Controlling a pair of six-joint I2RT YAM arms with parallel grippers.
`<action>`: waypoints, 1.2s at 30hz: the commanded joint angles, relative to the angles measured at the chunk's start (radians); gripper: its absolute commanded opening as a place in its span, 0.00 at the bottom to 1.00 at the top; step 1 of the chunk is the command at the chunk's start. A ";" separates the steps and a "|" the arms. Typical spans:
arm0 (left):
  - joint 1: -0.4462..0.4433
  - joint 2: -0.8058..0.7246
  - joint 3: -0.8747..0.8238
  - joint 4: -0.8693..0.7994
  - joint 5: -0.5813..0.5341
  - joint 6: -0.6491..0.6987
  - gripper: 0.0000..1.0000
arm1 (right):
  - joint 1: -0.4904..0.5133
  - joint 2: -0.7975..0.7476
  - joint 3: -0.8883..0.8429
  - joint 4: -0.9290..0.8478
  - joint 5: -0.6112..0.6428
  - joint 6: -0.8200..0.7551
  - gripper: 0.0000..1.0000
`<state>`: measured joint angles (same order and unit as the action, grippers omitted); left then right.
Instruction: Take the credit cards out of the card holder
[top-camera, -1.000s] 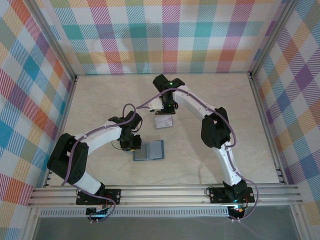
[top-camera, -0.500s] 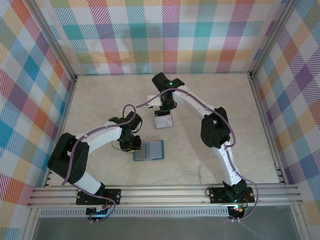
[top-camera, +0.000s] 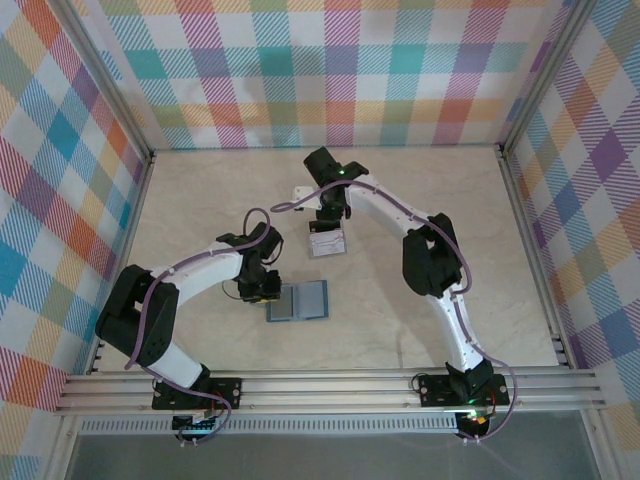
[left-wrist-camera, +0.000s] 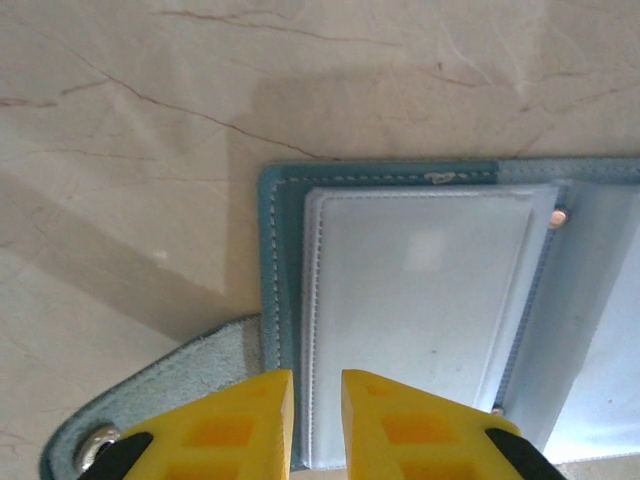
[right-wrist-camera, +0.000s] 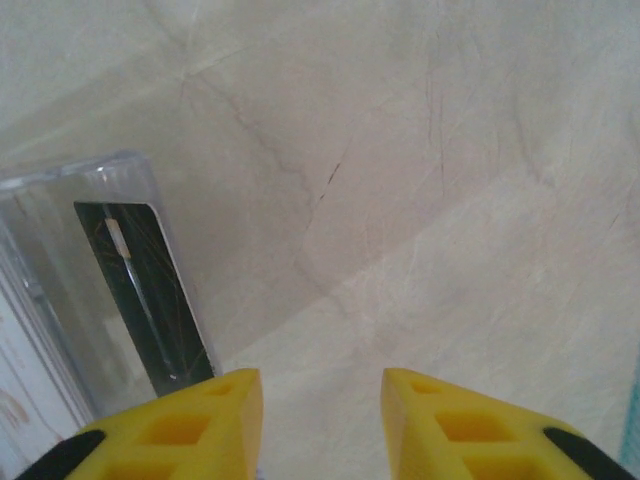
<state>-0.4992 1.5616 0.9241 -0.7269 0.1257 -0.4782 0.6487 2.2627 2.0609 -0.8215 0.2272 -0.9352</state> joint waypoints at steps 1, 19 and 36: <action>0.026 0.003 0.005 0.013 -0.004 0.011 0.19 | 0.000 -0.134 -0.069 0.091 -0.021 0.205 0.41; 0.094 0.018 -0.019 0.060 0.066 0.071 0.08 | 0.010 -0.507 -0.567 0.325 -0.450 1.304 0.15; 0.105 -0.113 -0.103 0.078 0.008 0.094 0.05 | 0.096 -0.462 -0.642 0.318 -0.662 1.475 0.10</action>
<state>-0.4076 1.4837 0.8482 -0.6510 0.1585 -0.3981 0.7296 1.7863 1.4189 -0.5125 -0.3904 0.5140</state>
